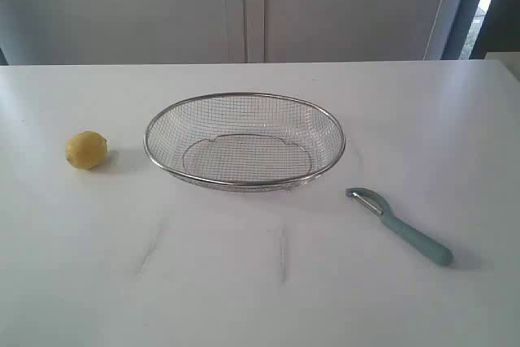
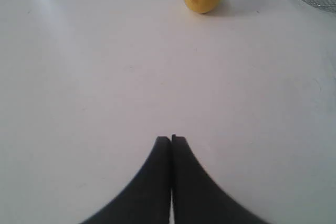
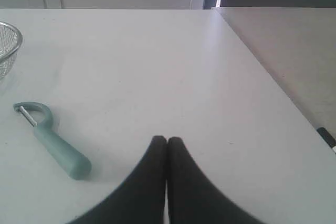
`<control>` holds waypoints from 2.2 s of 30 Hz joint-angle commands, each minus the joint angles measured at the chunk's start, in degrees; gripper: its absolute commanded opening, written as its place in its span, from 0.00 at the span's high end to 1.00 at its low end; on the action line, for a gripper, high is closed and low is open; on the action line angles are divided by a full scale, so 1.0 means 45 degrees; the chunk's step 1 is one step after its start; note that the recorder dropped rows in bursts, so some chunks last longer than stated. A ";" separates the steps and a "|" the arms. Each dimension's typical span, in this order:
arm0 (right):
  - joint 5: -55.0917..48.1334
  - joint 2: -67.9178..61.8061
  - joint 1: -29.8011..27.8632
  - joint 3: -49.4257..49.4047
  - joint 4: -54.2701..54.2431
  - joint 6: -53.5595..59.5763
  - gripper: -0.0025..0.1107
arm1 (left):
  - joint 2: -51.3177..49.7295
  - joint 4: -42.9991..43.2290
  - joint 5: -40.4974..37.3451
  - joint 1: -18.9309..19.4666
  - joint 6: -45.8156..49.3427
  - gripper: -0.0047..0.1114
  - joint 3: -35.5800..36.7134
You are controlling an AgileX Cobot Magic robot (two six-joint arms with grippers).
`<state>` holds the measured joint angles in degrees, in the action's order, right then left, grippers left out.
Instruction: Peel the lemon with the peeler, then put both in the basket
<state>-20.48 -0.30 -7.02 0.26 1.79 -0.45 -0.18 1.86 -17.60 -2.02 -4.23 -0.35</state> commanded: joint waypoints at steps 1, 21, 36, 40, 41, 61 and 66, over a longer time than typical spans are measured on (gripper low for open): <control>0.0180 0.0066 -0.0111 -0.0058 0.0084 0.0100 0.98 | 0.0041 0.0003 0.0020 0.0020 -0.0097 0.96 0.0077; 0.4438 0.0066 -0.0111 -0.0058 0.0084 0.0100 0.98 | 0.0041 0.0003 0.0020 0.0020 -0.0097 0.96 0.0077; 0.6202 0.0066 -0.0111 -0.0058 0.0084 0.0100 0.98 | 0.0041 0.0003 0.0020 0.0020 -0.0097 0.96 0.0077; 0.6300 0.0066 -0.0111 -0.0058 0.0084 0.0100 0.98 | 0.0041 0.0003 0.0020 0.0020 -0.0097 0.96 0.0077; 0.6338 0.0066 -0.0111 -0.0058 0.0084 0.0100 0.98 | 0.0041 0.0003 0.0020 0.0020 -0.0097 0.96 0.0077; 0.5387 0.0066 -0.0111 -0.0058 0.0084 0.0100 0.98 | 0.0041 0.0003 0.0020 0.0020 -0.0097 0.96 0.0077; 0.4193 0.0066 -0.0111 0.0426 0.0084 0.0100 0.98 | 0.0041 0.0003 0.0020 0.0020 -0.0097 0.96 0.0077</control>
<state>1.23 -0.30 -7.02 0.72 1.79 -0.45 -0.18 1.97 -17.60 -2.02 -4.23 -0.35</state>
